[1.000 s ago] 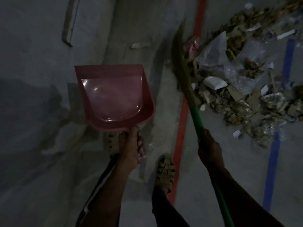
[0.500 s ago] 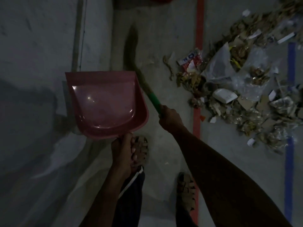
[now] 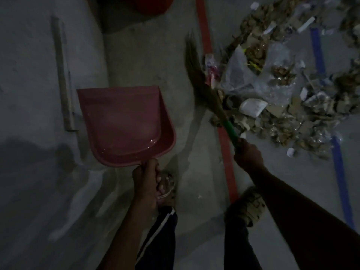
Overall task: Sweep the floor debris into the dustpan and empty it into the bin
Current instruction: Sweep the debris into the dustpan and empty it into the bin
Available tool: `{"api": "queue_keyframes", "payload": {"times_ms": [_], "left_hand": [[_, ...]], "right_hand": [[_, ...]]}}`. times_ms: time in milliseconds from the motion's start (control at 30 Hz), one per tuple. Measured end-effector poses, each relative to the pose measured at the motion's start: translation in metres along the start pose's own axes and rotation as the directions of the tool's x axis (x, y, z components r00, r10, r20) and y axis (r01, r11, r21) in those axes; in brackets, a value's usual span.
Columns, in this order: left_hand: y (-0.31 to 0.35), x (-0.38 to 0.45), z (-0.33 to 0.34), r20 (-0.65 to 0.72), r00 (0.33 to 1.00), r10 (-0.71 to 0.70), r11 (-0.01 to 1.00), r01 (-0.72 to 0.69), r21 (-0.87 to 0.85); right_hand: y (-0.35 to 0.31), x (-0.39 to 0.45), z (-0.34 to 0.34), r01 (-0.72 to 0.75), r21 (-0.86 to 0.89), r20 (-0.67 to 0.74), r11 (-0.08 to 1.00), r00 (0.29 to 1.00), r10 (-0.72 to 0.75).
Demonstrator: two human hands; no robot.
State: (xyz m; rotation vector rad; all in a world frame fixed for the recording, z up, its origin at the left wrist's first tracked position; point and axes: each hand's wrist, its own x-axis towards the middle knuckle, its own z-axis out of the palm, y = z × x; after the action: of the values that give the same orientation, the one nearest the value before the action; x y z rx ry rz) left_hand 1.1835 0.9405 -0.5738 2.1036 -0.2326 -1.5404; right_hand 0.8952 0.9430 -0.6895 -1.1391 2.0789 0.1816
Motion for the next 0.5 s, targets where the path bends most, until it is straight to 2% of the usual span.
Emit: {"api": "queue_keyframes", "payload": {"times_ms": [100,267,400,500], "left_hand": [[-0.006,-0.017,0.03,0.026,0.999,0.023,0.999,-0.024,0.038],[-0.01,-0.062,0.084,0.079,0.995,0.057,0.997,-0.061,0.055],[-0.002,-0.107,0.128,0.134,0.986,0.094,0.991,-0.106,0.085],[0.001,-0.132,0.159,0.128,0.986,0.108,0.988,-0.121,0.093]], "right_hand": [[0.047,0.004,-0.034,-0.022,-0.008,-0.053,1.0,0.998,0.022],[0.123,0.008,-0.097,-0.243,0.14,-0.108,0.96,0.96,0.259],[0.173,-0.005,-0.154,-0.21,0.102,-0.192,0.972,0.955,0.226],[0.2,-0.029,-0.179,-0.126,0.122,-0.249,0.985,0.956,0.153]]}}
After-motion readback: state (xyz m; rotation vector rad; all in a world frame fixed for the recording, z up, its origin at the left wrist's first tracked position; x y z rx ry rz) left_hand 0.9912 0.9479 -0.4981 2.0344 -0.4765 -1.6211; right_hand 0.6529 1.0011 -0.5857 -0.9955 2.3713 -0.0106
